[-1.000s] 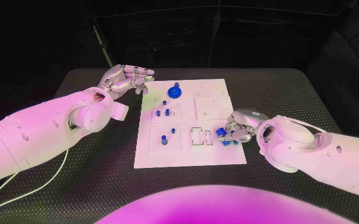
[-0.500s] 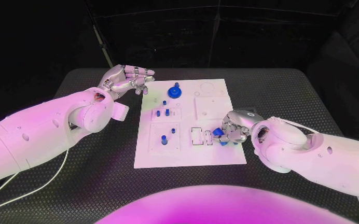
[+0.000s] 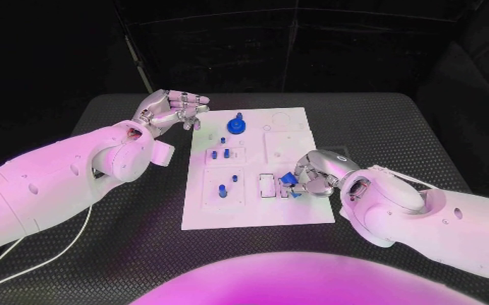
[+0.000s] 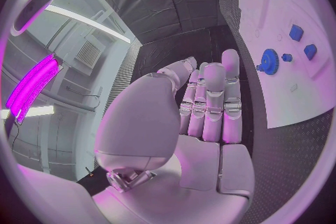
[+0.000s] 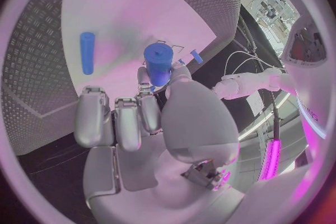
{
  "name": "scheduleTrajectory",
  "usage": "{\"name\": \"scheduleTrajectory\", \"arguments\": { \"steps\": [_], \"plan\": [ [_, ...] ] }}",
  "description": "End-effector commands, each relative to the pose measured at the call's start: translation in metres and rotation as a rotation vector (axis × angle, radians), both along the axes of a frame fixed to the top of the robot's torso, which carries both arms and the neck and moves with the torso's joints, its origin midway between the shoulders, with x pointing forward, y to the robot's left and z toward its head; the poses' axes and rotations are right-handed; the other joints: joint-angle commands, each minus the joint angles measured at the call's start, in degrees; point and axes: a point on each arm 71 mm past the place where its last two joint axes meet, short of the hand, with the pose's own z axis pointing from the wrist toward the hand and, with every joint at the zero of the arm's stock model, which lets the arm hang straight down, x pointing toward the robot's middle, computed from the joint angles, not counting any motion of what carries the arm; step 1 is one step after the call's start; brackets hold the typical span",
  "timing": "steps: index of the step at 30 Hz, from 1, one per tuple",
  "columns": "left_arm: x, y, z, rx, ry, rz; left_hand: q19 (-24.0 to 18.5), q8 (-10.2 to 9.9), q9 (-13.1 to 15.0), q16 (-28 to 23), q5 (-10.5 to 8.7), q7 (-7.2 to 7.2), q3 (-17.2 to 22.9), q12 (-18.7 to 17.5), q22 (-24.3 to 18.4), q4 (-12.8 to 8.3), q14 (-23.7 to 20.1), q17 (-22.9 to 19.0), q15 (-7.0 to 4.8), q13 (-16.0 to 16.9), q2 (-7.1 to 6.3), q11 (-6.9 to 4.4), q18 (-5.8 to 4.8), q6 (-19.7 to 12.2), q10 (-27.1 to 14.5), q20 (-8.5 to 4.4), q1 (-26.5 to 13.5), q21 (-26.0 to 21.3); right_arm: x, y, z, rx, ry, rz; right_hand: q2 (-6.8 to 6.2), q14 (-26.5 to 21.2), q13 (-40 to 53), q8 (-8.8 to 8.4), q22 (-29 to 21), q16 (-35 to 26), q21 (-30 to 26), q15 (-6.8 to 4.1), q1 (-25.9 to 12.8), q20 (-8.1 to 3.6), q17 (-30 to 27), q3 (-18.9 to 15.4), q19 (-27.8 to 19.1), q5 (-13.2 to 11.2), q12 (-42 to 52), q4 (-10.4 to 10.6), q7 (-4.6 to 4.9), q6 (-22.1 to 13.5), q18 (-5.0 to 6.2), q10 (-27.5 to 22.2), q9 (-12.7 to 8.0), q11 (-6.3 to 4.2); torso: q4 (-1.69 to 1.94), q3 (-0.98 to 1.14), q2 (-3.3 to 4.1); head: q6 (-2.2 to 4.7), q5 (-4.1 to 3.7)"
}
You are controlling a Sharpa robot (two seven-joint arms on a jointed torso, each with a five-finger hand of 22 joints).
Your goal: Assemble the parts on the task board
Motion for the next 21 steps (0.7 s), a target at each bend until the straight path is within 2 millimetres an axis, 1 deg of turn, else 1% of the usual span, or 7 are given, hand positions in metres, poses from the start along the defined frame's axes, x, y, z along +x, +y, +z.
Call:
{"name": "scheduleTrajectory", "arguments": {
  "steps": [1, 5, 8, 13, 17, 19, 21],
  "plan": [
    [0.000, -0.002, 0.001, -0.010, -0.001, -0.010, -0.34, -0.19, -0.06, -0.21, -0.24, 0.23, -0.23, 0.33, -0.09, 0.03, -0.37, -0.07, 0.04, 0.06, 0.43, 0.15, 0.70, -0.28, -0.40, 0.02, -0.24, -0.28, 0.000, 0.004, 0.005, 0.082, -0.023, -0.037, 0.40, 4.48, 0.46, 0.23, 0.05, 0.29, 0.24, -0.57, -0.47, -0.02, 7.09, -0.36, 0.53, -0.15, 0.13, 0.19, -0.50, 0.82, -0.41, 0.23, 1.19, -0.01, 0.21, -0.05, 0.04, 0.01, 0.02],
    [0.000, -0.002, 0.001, -0.010, 0.000, -0.011, -0.34, -0.19, -0.06, -0.21, -0.24, 0.23, -0.23, 0.33, -0.09, 0.03, -0.37, -0.07, 0.04, 0.06, 0.43, 0.15, 0.70, -0.28, -0.40, 0.02, -0.24, -0.28, 0.001, 0.010, 0.002, 0.078, 0.008, -0.025, 0.62, 4.46, 0.44, 0.19, 0.07, 0.28, 0.26, -0.61, -1.37, -0.09, 7.07, -0.87, 0.54, -1.01, -0.01, 0.23, -0.52, 0.79, -0.41, 0.25, 1.39, -0.03, 0.18, -0.09, 0.05, 0.01, 0.04],
    [0.000, -0.002, 0.001, -0.011, 0.000, -0.012, -0.34, -0.19, -0.06, -0.21, -0.24, 0.23, -0.23, 0.33, -0.09, 0.03, -0.37, -0.07, 0.04, 0.06, 0.43, 0.15, 0.70, -0.28, -0.40, 0.02, -0.24, -0.28, 0.002, 0.018, -0.004, 0.066, 0.043, -0.007, 1.27, 4.46, 0.47, 0.20, 0.10, 0.28, 0.27, -0.64, -2.73, -0.13, 7.08, -1.51, 0.52, -2.41, -0.18, 0.30, -0.58, 0.84, -0.41, 0.27, 1.69, -0.07, 0.16, -0.15, 0.08, 0.01, 0.16],
    [-0.001, -0.003, 0.001, -0.011, 0.001, -0.014, -0.34, -0.21, -0.06, -0.21, -0.23, 0.24, -0.30, 0.41, -0.12, 0.10, -0.41, -0.11, 0.05, 0.09, 0.48, 0.16, 0.71, -0.29, -0.47, 0.04, -0.36, -0.33, 0.006, 0.027, -0.011, 0.049, 0.075, 0.012, 2.11, 4.44, 0.47, 0.44, 0.13, 0.26, 0.27, -0.75, -4.45, -0.20, 7.04, -2.36, 0.49, -3.75, -0.44, 0.32, -0.79, 1.21, -0.41, 0.29, 2.19, -0.23, 0.22, -0.13, 0.14, 0.01, 0.33],
    [-0.001, -0.003, 0.001, -0.011, 0.002, -0.014, -0.34, -0.21, -0.06, -0.21, -0.23, 0.24, -0.30, 0.41, -0.12, 0.10, -0.41, -0.11, 0.05, 0.09, 0.48, 0.16, 0.71, -0.29, -0.47, 0.04, -0.36, -0.33, 0.009, 0.031, -0.015, 0.031, 0.089, 0.021, 2.46, 4.42, 0.29, 0.86, 0.10, 0.21, 0.24, -0.92, -5.40, -0.32, 6.97, -3.10, 0.45, -5.66, -0.80, 0.27, -1.07, 1.75, -0.39, 0.21, 2.70, -0.44, 0.26, -0.18, 0.14, 0.01, 0.40],
    [-0.001, -0.003, 0.001, -0.011, 0.002, -0.015, -0.34, -0.21, -0.06, -0.21, -0.23, 0.24, -0.30, 0.41, -0.12, 0.10, -0.41, -0.11, 0.05, 0.09, 0.48, 0.16, 0.71, -0.29, -0.47, 0.04, -0.36, -0.33, 0.011, 0.033, -0.017, 0.025, 0.095, 0.025, 2.60, 4.39, 0.06, 0.96, -0.05, 0.14, 0.15, -0.98, -5.75, -0.39, 6.85, -3.46, 0.36, -6.66, -1.11, 0.28, -1.13, 1.78, -0.36, 0.09, 2.91, -0.50, 0.20, -0.14, 0.15, 0.01, 0.70],
    [-0.001, -0.003, 0.001, -0.011, 0.003, -0.015, -0.33, -0.21, -0.06, -0.20, -0.23, 0.24, -0.33, 0.43, -0.13, 0.13, -0.41, -0.12, 0.06, 0.09, 0.49, 0.17, 0.71, -0.29, -0.49, 0.04, -0.41, -0.35, 0.012, 0.034, -0.019, 0.020, 0.096, 0.028, 2.76, 4.37, 0.03, 1.12, -0.08, 0.09, 0.11, -1.03, -6.41, -0.44, 6.76, -3.99, 0.34, -8.32, -1.29, 0.28, -1.19, 1.84, -0.35, 0.08, 3.18, -0.56, 0.19, -0.10, 0.15, 0.01, 0.77]
  ]
}}
